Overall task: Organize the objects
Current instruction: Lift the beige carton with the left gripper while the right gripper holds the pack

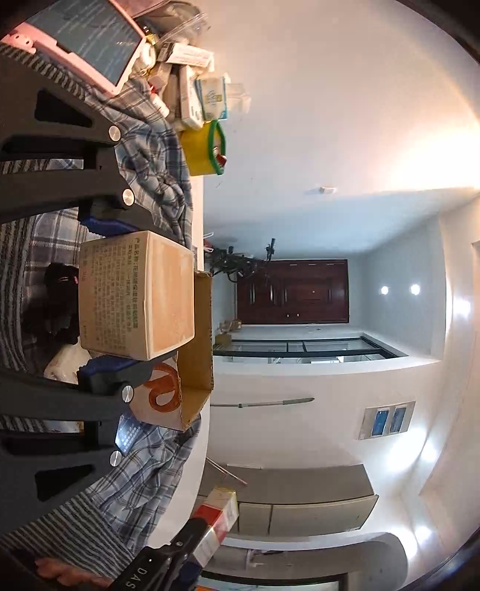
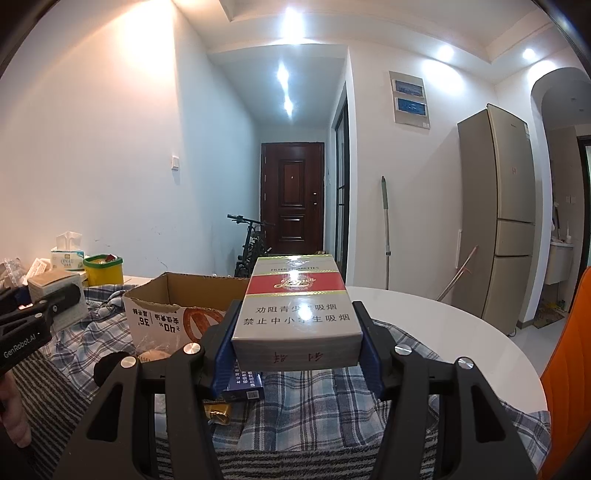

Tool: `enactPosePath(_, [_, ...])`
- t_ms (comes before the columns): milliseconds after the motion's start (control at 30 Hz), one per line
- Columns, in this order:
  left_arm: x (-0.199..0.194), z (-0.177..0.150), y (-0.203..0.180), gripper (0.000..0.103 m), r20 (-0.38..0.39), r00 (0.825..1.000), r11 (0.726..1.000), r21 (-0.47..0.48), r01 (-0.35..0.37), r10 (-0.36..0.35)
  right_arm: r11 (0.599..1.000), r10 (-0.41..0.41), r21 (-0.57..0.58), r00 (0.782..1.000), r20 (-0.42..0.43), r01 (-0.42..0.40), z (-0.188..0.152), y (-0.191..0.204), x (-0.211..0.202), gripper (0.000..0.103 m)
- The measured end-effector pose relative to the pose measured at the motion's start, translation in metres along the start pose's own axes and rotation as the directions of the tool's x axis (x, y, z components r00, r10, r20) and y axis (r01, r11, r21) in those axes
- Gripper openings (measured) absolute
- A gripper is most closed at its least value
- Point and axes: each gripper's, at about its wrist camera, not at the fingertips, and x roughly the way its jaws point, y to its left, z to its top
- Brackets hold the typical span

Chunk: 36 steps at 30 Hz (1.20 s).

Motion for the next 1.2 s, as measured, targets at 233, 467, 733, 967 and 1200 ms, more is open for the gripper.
enactPosePath(233, [-0.005,-0.002,0.003,0.053,0.019,1.0,1.0,-0.023,-0.005,0.006,0.999,0.004,0.046,1.0,-0.003,-0.003,-0.001,-0.008,0.002,0.055])
enactPosePath(467, [-0.017,-0.003,-0.004,0.053,0.077,0.997,1.0,0.006,-0.014,0.014,0.999,-0.001,0.034,1.0,0.032,0.0,-0.001,-0.002,-0.005,0.055])
enactPosePath(733, [-0.02,-0.002,0.007,0.053,0.08,0.997,0.999,-0.048,-0.016,0.02,0.998,-0.022,0.061,0.998,0.058,0.019,-0.002,-0.008,-0.011,0.055])
enactPosePath(967, [-0.026,0.004,0.014,0.053,0.075,0.997,0.996,-0.082,0.025,-0.019,1.0,-0.025,0.017,0.998,0.06,0.024,0.0,0.003,-0.01,0.055])
enactPosePath(1200, [-0.04,0.024,0.014,0.053,0.072,0.993,0.994,-0.056,0.094,-0.09,0.999,0.05,-0.016,0.994,0.097,-0.049,0.004,0.006,-0.019,0.055])
